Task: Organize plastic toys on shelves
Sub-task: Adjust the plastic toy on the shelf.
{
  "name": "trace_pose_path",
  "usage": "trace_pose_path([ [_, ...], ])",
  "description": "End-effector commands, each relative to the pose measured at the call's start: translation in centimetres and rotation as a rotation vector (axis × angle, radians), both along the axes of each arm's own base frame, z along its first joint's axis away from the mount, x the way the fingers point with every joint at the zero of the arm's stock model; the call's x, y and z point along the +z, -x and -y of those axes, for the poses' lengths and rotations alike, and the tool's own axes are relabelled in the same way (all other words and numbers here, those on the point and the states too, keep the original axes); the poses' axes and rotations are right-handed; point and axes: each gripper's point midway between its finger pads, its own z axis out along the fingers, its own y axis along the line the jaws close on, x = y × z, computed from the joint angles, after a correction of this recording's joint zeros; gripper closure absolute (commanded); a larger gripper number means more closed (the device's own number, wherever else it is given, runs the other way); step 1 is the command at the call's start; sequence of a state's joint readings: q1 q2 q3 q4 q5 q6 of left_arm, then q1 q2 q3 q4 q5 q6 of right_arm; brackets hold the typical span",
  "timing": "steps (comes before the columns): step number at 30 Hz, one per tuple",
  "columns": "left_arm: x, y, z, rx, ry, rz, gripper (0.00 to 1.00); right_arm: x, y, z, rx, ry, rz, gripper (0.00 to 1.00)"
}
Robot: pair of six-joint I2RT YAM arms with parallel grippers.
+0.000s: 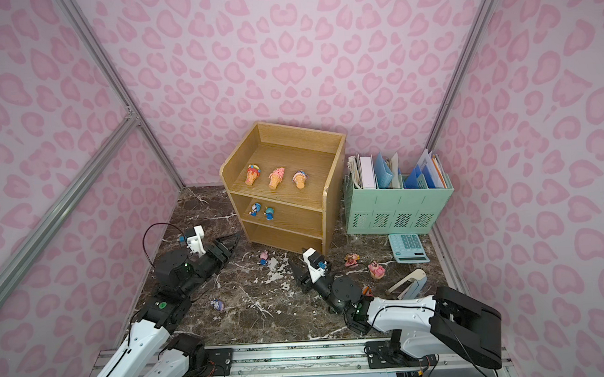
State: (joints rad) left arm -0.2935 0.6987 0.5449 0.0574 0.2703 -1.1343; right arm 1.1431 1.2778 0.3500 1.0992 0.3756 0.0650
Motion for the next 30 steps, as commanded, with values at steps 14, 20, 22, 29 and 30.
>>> trace_pose_path([
  [14, -3.9, 1.4, -7.3, 0.303, -0.336, -0.024, 0.09, 0.9, -5.5, -6.8, -0.239, 0.217, 0.150, 0.42],
  [20, -4.5, 1.7, -8.2, 0.330, -0.392, -0.032, 0.06, -0.3, -8.4, -10.2, -0.252, 0.194, 0.019, 0.45],
  [22, -4.5, 2.0, -8.6, 0.343, -0.411, -0.035, 0.06, -0.6, -9.2, -10.8, -0.252, 0.186, -0.020, 0.46],
  [29, -4.1, 3.0, -9.7, 0.384, -0.451, -0.012, 0.04, -2.0, -11.7, -11.1, -0.368, 0.269, -0.086, 0.47],
  [30, -4.1, 3.2, -9.7, 0.387, -0.460, -0.009, 0.04, -2.0, -12.0, -10.7, -0.385, 0.273, -0.094, 0.47],
])
